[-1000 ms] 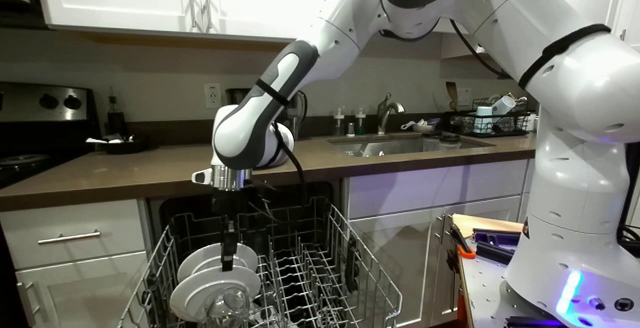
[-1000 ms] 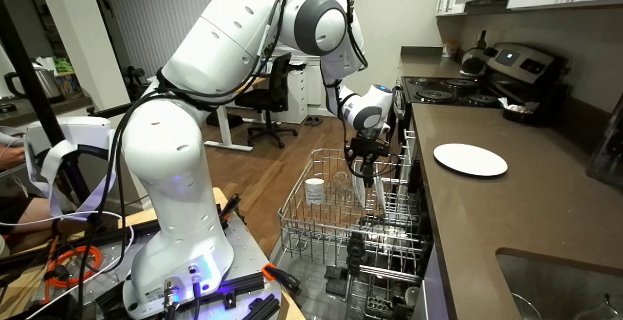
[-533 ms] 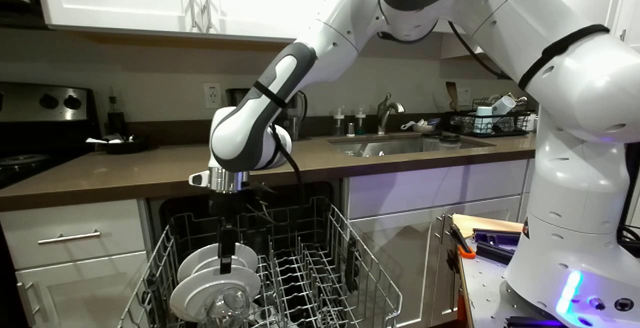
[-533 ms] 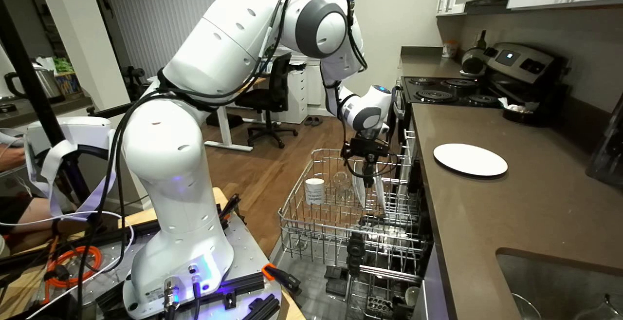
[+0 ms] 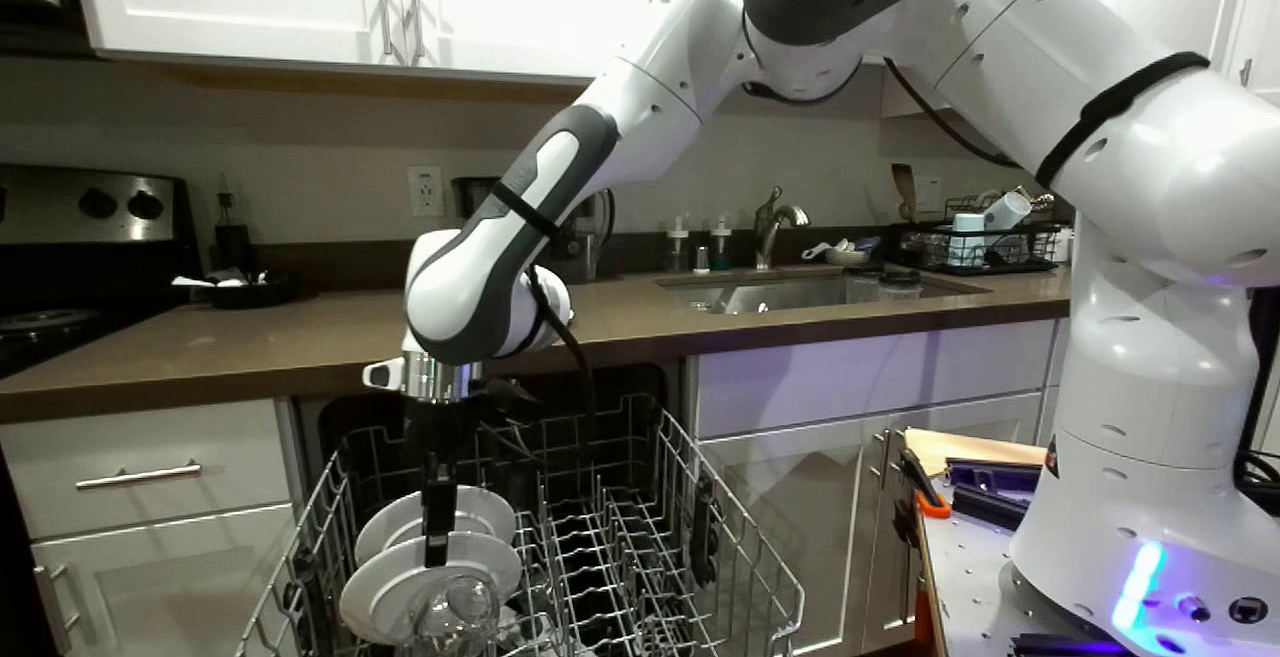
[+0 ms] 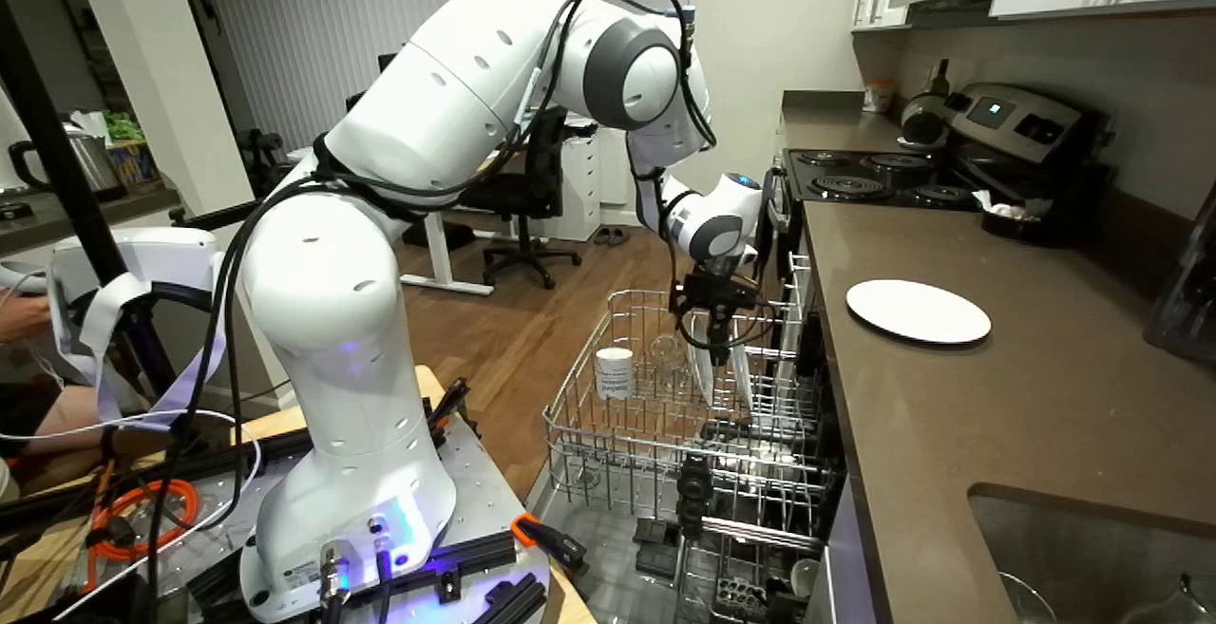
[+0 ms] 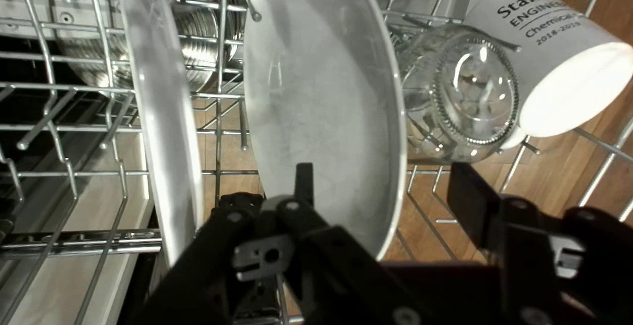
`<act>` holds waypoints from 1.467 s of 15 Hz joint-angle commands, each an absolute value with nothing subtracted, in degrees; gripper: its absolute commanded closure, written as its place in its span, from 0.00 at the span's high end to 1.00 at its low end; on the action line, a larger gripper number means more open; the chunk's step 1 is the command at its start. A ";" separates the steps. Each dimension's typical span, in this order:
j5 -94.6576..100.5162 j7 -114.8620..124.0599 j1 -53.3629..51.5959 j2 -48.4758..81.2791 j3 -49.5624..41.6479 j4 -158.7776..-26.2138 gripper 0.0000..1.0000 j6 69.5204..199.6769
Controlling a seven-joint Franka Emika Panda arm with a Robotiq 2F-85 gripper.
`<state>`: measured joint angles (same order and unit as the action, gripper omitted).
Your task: Move one white plate from the left to the right side of the dishwasher
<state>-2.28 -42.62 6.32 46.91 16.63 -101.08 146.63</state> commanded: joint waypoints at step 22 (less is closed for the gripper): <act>-2.63 -41.33 6.49 39.11 15.12 -103.49 0.09 137.03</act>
<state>-1.93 -42.38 6.22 44.92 15.48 -99.94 140.68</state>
